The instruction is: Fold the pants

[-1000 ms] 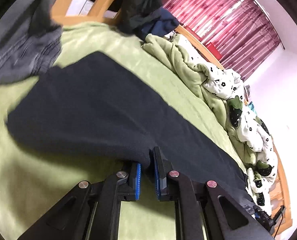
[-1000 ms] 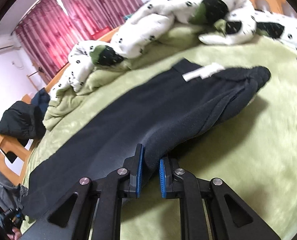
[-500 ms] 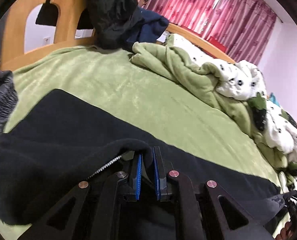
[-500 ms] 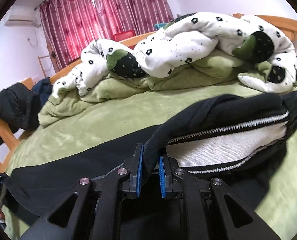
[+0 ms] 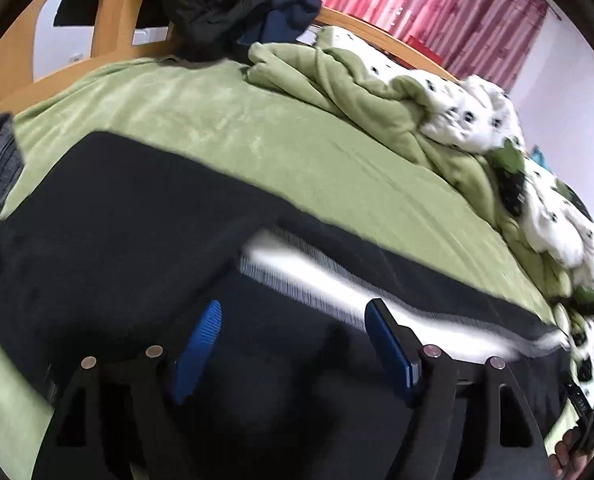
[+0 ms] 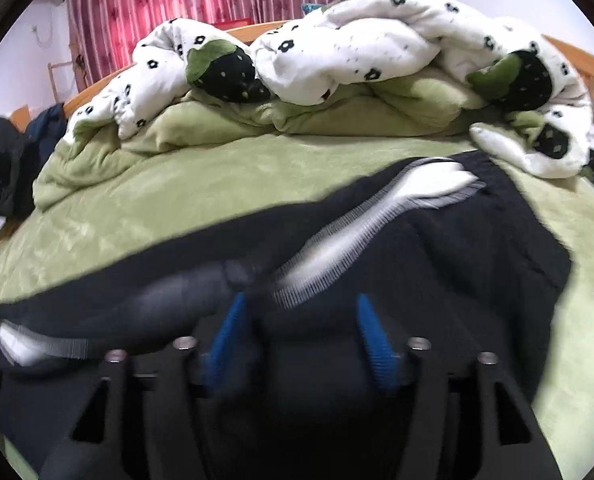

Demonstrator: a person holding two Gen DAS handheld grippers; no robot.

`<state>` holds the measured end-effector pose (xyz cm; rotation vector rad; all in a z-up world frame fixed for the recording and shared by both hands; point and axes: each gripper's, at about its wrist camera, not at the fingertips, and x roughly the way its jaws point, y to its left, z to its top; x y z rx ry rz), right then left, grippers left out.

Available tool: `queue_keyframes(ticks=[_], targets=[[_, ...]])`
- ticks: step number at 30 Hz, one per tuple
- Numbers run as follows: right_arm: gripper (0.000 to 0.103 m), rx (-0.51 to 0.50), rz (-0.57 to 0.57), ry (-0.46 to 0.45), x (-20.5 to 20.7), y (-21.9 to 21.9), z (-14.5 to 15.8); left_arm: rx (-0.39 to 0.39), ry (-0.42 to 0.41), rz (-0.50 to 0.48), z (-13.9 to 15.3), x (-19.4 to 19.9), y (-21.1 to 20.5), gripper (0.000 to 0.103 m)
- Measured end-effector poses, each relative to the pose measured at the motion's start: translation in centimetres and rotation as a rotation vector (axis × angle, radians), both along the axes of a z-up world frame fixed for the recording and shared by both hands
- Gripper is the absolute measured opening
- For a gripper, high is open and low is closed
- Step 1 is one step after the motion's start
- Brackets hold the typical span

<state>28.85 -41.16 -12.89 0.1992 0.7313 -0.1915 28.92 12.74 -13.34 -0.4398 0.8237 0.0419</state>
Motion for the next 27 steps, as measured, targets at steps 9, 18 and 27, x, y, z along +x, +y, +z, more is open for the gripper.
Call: queue_keyframes(ticks=[9,18,27], targets=[[0.075,0.080,-0.011,0.069,-13.5,-2.4,-2.2,-0.123,0.094,-0.026,-3.8,-10.1,2.6,0.074],[0.075,0.278,-0.042,0.083,-13.9,-5.3,-4.0,-0.250,0.055,0.045,-4.9,-8.2,4.4,0.076],[0.075,0.359,-0.121,0.045,-5.3,-8.2,-5.3,-0.220,0.012,0.194,-4.9,-4.3,4.3,0.075]])
